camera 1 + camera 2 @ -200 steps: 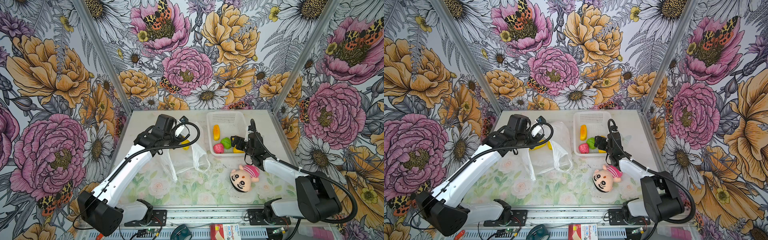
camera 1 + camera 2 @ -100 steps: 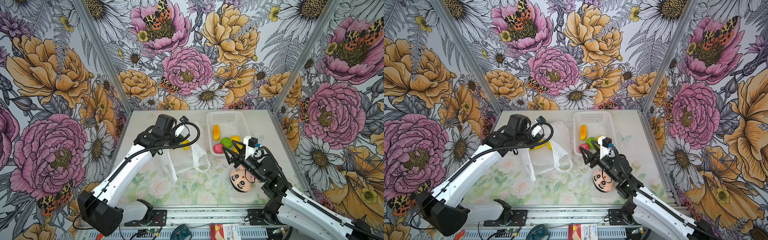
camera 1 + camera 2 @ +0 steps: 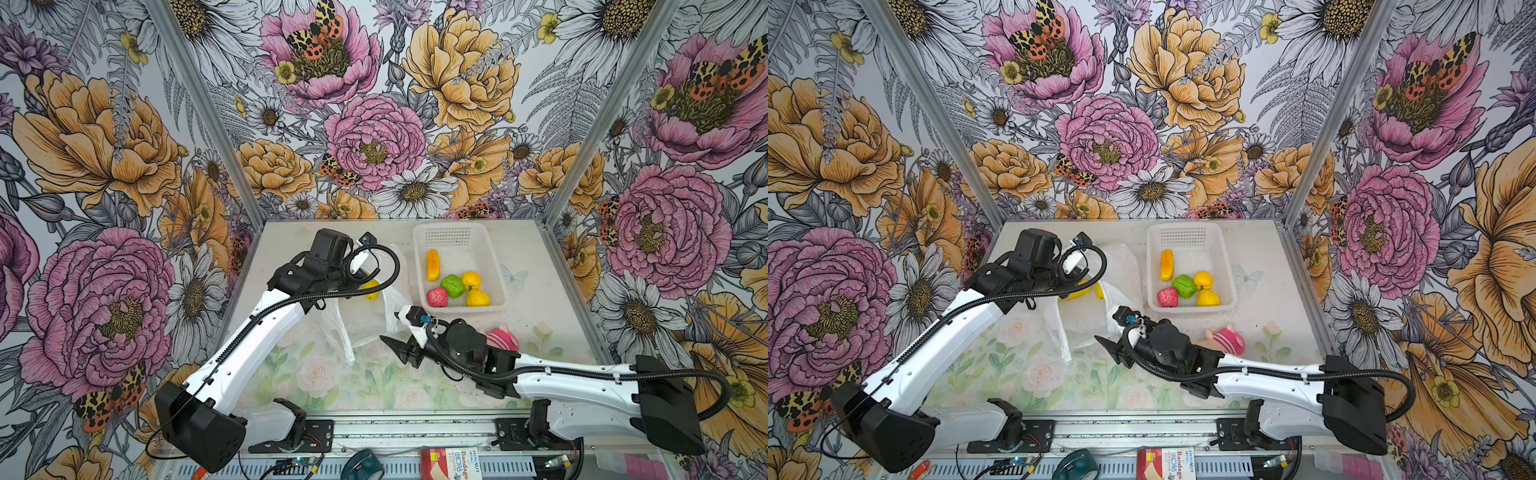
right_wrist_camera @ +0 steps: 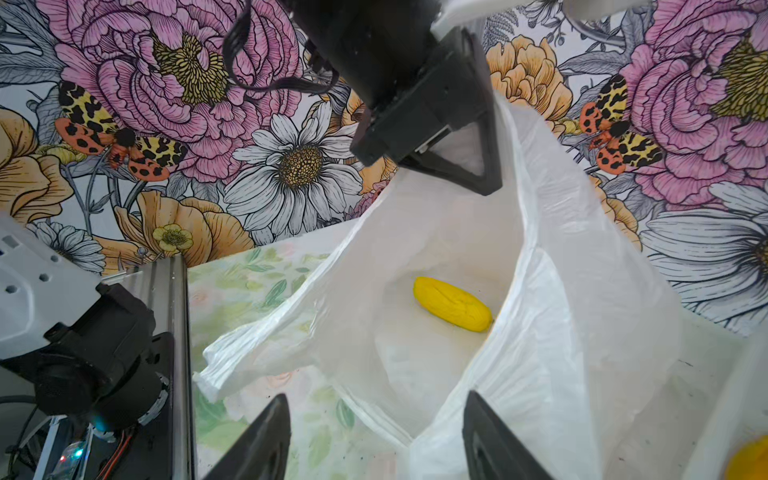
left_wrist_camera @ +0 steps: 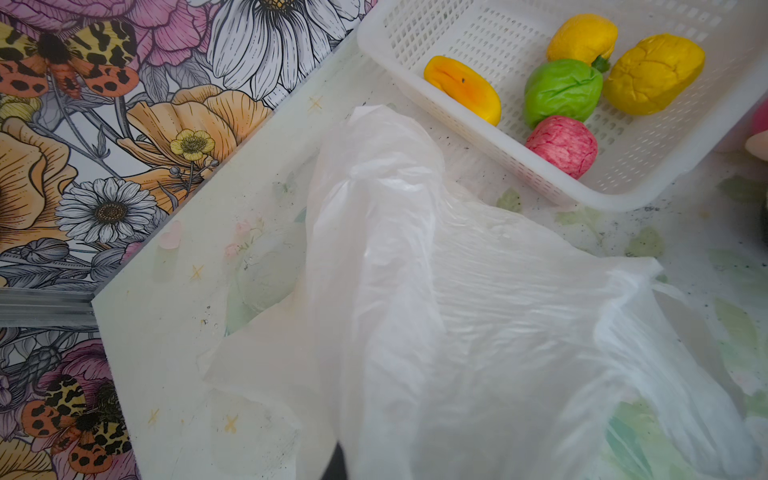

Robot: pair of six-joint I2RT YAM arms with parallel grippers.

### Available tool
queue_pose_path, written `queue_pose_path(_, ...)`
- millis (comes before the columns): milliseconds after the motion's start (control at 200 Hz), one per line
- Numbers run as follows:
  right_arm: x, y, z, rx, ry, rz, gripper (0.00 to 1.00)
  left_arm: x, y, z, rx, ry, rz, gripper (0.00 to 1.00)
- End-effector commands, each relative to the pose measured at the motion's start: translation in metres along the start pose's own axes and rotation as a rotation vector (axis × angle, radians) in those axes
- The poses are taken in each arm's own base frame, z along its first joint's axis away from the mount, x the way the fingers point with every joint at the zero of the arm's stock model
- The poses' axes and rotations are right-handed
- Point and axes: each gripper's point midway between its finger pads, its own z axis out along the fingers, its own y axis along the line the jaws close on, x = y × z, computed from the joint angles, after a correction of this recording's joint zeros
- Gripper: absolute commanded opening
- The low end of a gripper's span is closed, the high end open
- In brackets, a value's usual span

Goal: Untie the knot of the plastic bag and take out the fruit
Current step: 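Move the right gripper back into the bag opening above the fruit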

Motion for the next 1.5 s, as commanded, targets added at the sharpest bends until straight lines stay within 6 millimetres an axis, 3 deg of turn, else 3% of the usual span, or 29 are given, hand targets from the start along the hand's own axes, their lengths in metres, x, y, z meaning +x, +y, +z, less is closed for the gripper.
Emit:
queue_pose_path(0,-0.003,-0.003,0.029,0.048,0.010,-0.016,0.62,0.002,0.004,0.003,-0.014,0.001,-0.023,0.00)
queue_pose_path(180,0.021,-0.011,0.067,0.132,0.102,-0.021,0.53,0.001,0.003,0.002,-0.014,-0.001,-0.023,0.00)
queue_pose_path(455,0.051,-0.045,0.094,0.304,0.172,-0.012,0.42,-0.013,-0.010,-0.014,0.037,-0.074,0.013,0.00)
queue_pose_path(585,0.058,-0.066,0.097,0.422,0.189,0.014,0.39,-0.018,-0.018,-0.021,0.048,-0.111,0.047,0.00)
queue_pose_path(691,0.054,-0.079,0.085,0.521,0.174,0.025,0.36,-0.018,-0.017,-0.020,0.039,-0.109,0.047,0.00)
queue_pose_path(846,0.016,-0.046,0.056,0.468,0.085,-0.050,0.40,-0.009,-0.005,-0.010,-0.013,-0.058,0.019,0.00)
queue_pose_path(966,-0.018,-0.006,0.027,0.387,0.001,-0.097,0.43,-0.007,-0.001,-0.009,-0.021,-0.048,0.005,0.00)
queue_pose_path(1076,-0.032,0.022,0.014,0.312,-0.068,-0.083,0.45,-0.007,0.000,-0.009,-0.020,-0.051,0.001,0.00)
queue_pose_path(1161,-0.028,0.025,0.021,0.305,-0.075,-0.052,0.45,-0.007,0.000,-0.008,-0.020,-0.049,0.000,0.00)
queue_pose_path(1336,-0.005,0.032,0.059,0.345,0.014,-0.103,0.42,-0.006,-0.001,-0.008,-0.019,-0.048,0.000,0.00)
queue_pose_path(1496,0.014,0.024,0.081,0.362,0.051,-0.083,0.42,-0.007,-0.001,-0.008,-0.017,-0.049,0.000,0.00)
